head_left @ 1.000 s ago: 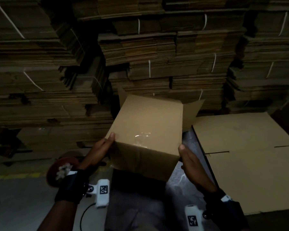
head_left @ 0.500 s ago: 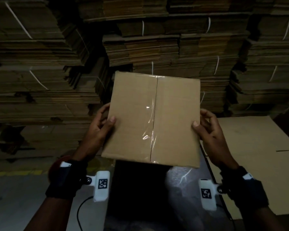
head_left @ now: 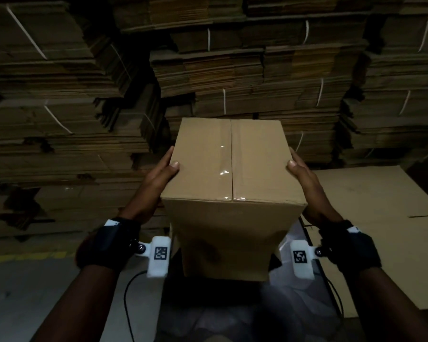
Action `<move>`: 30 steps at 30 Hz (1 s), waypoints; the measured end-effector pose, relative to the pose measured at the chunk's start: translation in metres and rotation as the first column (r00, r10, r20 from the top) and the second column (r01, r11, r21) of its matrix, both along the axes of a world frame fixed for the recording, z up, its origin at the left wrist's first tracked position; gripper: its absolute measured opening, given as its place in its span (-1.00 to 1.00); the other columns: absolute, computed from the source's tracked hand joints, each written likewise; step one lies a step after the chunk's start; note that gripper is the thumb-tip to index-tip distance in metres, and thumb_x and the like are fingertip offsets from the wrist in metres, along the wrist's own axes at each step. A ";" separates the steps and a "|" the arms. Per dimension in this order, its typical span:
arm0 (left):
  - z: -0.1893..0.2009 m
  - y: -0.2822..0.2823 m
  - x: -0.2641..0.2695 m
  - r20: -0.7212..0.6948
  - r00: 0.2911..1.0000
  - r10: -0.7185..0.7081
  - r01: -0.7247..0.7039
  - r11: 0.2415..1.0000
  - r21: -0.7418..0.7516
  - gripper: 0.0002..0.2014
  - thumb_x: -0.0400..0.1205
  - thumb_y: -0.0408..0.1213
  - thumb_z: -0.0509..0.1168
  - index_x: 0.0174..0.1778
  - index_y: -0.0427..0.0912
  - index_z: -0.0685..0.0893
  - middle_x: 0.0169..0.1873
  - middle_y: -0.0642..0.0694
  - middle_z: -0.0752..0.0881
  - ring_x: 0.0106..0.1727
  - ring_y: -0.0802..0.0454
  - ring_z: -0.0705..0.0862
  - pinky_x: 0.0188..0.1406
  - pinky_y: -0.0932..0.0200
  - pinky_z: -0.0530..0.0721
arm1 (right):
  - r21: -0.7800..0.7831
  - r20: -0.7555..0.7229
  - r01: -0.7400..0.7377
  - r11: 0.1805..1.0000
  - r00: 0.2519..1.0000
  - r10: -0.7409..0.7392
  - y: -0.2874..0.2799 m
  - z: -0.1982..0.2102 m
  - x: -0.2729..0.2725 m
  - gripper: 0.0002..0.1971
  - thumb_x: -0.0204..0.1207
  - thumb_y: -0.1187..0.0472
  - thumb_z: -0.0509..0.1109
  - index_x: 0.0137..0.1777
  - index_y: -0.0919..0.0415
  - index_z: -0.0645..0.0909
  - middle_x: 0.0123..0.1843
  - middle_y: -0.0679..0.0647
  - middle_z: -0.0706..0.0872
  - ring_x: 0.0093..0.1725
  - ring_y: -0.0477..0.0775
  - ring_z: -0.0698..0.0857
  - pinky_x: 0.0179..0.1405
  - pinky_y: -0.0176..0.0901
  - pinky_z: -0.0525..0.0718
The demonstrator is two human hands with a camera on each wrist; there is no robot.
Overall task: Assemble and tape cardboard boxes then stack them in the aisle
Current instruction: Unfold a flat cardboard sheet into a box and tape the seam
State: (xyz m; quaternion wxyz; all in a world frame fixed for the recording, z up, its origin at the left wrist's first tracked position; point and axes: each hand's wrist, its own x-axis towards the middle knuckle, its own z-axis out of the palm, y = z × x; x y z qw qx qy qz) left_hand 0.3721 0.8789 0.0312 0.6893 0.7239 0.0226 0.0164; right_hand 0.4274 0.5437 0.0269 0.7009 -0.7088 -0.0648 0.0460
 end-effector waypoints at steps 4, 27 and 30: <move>-0.026 0.006 0.021 -0.009 1.000 -0.013 0.013 0.999 0.030 -0.34 0.72 0.00 0.29 0.75 0.11 0.24 0.56 0.14 0.51 0.47 0.22 0.58 0.45 0.15 0.53 | -0.049 -0.023 -0.003 0.999 1.000 0.002 0.002 -0.017 0.014 -0.25 0.61 -0.21 0.35 0.77 -0.06 0.24 0.69 -0.10 0.44 0.64 -0.08 0.45 0.73 0.17 0.29; -0.123 -0.101 -0.030 0.393 0.890 -0.230 -0.319 0.302 0.898 -0.36 0.60 0.36 0.28 0.43 -0.05 0.61 0.44 -0.20 0.60 0.49 -0.20 0.52 0.50 -0.31 0.36 | -0.427 -0.129 0.097 0.899 0.977 -0.167 0.041 -0.066 0.007 -0.28 0.75 -0.13 0.27 0.81 -0.14 0.01 0.77 0.01 0.29 0.62 0.11 0.42 0.51 0.04 0.51; -0.135 -0.099 -0.019 0.443 0.870 -0.218 -0.396 0.226 0.890 -0.36 0.54 0.26 0.41 0.44 -0.02 0.51 0.43 -0.22 0.61 0.47 -0.23 0.54 0.43 -0.27 0.36 | -0.444 -0.125 0.114 0.889 0.974 -0.187 0.041 -0.062 0.006 -0.29 0.77 -0.10 0.26 0.81 -0.11 0.00 0.76 0.03 0.30 0.61 0.11 0.43 0.48 -0.01 0.52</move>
